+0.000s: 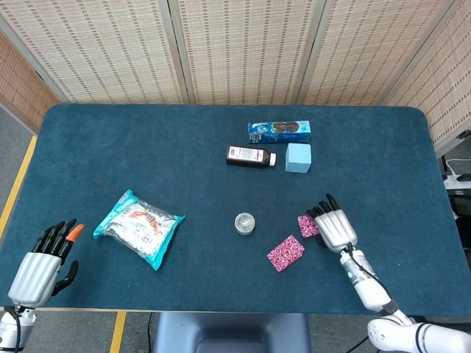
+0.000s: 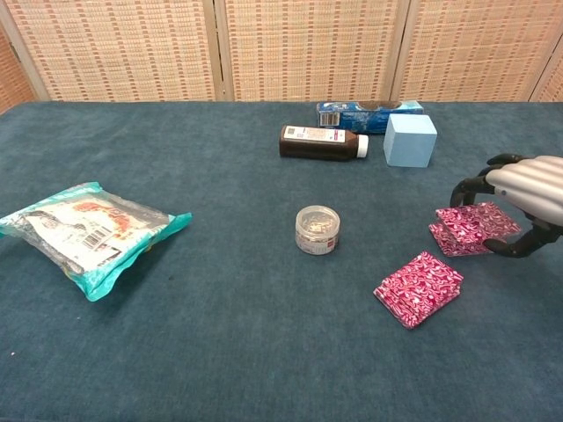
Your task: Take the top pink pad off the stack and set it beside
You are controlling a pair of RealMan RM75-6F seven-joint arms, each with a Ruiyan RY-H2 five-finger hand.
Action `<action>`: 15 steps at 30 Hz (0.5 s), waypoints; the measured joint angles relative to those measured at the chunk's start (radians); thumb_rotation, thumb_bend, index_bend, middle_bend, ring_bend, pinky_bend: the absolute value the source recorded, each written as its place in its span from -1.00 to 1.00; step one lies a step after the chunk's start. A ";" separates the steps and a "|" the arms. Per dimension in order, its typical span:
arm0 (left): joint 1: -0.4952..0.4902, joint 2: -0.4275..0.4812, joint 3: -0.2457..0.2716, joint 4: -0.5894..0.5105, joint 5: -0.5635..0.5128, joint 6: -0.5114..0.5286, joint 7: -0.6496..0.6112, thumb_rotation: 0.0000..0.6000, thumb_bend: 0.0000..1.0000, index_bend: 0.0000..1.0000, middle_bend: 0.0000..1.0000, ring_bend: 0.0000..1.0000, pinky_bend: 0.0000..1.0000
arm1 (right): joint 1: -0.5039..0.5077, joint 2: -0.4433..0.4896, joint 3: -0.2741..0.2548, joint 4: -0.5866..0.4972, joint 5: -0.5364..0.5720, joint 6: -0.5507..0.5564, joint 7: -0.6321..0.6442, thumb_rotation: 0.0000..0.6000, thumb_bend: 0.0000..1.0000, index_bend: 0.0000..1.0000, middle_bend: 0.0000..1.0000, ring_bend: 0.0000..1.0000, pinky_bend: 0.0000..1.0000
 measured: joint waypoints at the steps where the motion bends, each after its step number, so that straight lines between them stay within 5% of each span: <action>1: 0.000 0.000 -0.001 0.000 -0.001 0.000 0.001 1.00 0.07 -1.00 -1.00 -1.00 -0.77 | -0.009 0.018 -0.011 -0.016 -0.015 0.009 0.007 1.00 -0.38 0.03 -0.23 -0.67 -1.00; 15: 0.003 -0.008 0.006 -0.003 0.010 0.003 0.022 1.00 0.07 -1.00 -1.00 -1.00 -0.77 | -0.122 0.177 -0.182 -0.065 -0.193 0.059 0.084 1.00 -0.38 -0.02 -0.24 -0.69 -1.00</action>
